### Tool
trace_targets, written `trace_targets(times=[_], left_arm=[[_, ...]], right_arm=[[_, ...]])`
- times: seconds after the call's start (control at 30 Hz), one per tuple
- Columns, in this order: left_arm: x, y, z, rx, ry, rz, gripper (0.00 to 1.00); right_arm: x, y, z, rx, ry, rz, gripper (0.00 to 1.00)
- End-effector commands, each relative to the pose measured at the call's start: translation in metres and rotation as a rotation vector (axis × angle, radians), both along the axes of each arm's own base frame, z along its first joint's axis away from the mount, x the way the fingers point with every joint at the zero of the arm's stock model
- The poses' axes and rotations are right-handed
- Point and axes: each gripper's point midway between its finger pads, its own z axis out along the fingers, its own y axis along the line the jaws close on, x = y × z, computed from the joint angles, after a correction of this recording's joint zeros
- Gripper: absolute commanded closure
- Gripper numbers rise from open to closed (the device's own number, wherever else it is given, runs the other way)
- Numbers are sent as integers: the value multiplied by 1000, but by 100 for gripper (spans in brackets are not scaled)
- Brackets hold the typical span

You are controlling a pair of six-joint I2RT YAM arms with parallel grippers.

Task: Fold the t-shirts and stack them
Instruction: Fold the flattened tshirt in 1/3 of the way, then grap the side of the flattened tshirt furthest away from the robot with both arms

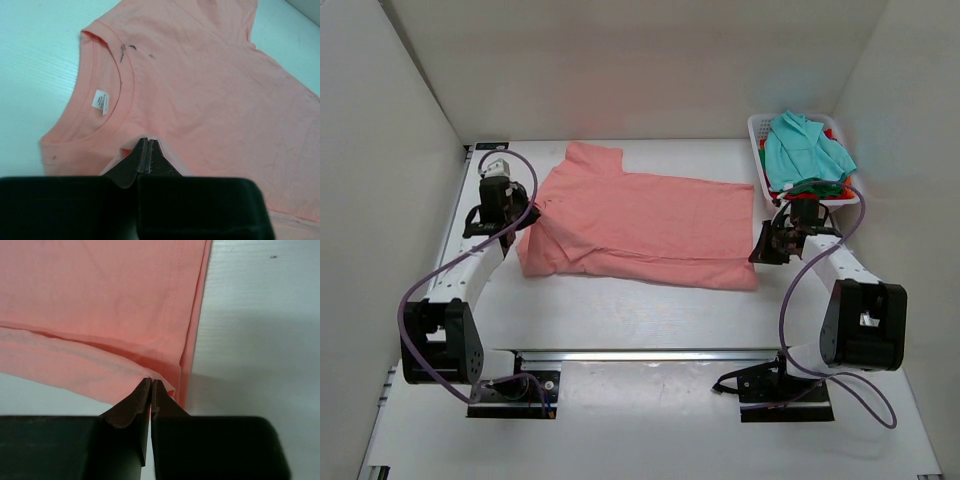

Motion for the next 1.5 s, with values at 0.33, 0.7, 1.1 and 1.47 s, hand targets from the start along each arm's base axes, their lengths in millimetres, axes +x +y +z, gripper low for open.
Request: trace_targets(times=[0.33,0.7,1.1,1.47], left_arm=[[55,-8,28,-15,-96,-61,69],[22,-14,12,52,58,-104,69],[-51,-46,-108,89,351,-121,74],[-99,-52,-151,157,591,-197,86]], right_arm=[[40,-5,9,-31,-77,11,83],[40,-4,39,-166,-141,-39,45],[13,100,4,14,-65,128,60],[-34,90,-59,-18,223,189,64]])
